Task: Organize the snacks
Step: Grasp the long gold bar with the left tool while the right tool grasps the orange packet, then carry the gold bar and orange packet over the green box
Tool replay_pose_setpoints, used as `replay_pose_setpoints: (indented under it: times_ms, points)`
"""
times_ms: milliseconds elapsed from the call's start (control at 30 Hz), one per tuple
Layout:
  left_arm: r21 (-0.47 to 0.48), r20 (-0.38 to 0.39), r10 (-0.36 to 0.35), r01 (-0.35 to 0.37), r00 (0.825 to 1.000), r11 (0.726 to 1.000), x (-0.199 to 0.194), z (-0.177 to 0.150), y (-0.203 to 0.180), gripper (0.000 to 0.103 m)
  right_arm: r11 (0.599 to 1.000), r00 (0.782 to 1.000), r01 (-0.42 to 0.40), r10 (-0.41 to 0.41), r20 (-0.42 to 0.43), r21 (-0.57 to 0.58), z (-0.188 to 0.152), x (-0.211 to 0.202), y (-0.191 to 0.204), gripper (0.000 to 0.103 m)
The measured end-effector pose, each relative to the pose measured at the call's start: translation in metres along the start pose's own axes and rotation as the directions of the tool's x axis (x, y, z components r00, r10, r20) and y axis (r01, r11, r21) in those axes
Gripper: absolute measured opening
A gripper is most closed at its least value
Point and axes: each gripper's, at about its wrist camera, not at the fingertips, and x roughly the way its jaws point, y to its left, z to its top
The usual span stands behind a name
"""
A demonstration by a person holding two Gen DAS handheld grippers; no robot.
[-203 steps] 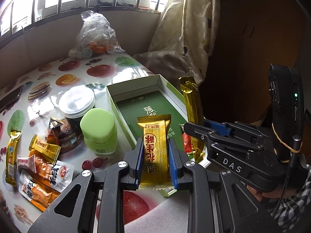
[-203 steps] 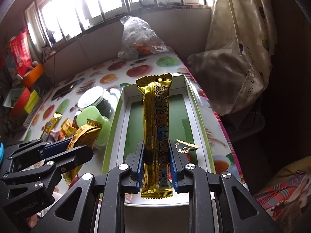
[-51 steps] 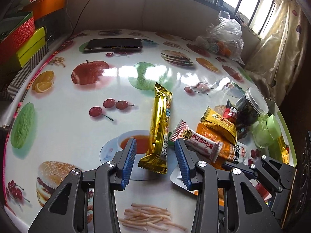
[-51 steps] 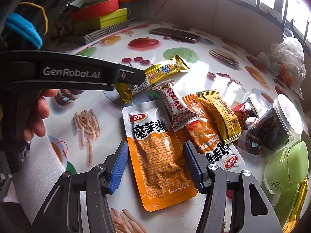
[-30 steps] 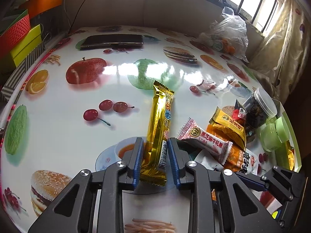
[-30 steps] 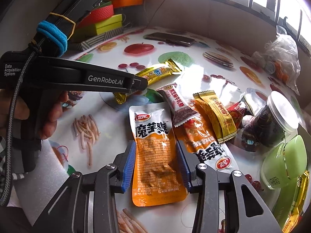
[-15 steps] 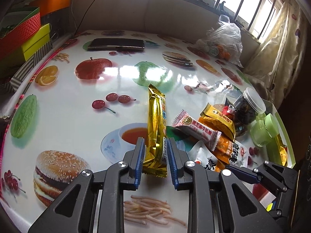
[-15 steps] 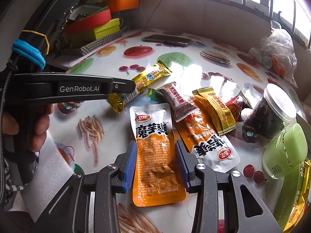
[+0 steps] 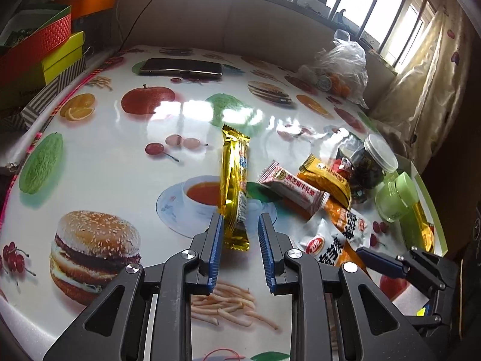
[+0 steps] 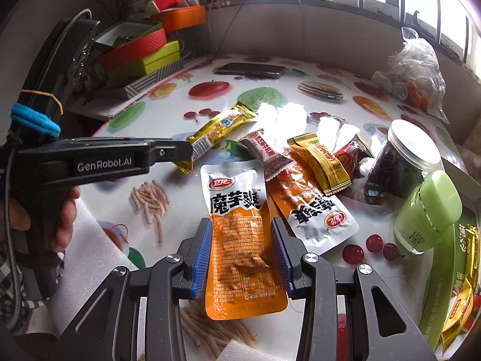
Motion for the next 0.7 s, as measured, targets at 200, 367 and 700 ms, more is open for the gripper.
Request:
replay_pose_setpoints:
  times_ms: [200,367,700]
  points:
    - [0.054,0.0,0.046,-0.046,0.999,0.997,0.017,0.018,-0.011,0.042,1.0,1.0,-0.002,0.002,0.007,0.006,-0.001,-0.002,-0.001,0.038]
    - [0.112,-0.027,0.1,-0.096,0.995,0.989,0.039,0.025,-0.022,0.042,1.0,1.0,-0.001,0.001,0.005,0.016,0.0,-0.001,-0.002,0.038]
    - [0.124,-0.058,0.114,-0.107,0.992,0.987,0.054,0.029,-0.024,0.024,1.0,1.0,-0.005,0.005,0.01,0.027,0.0,-0.001,-0.003,0.038]
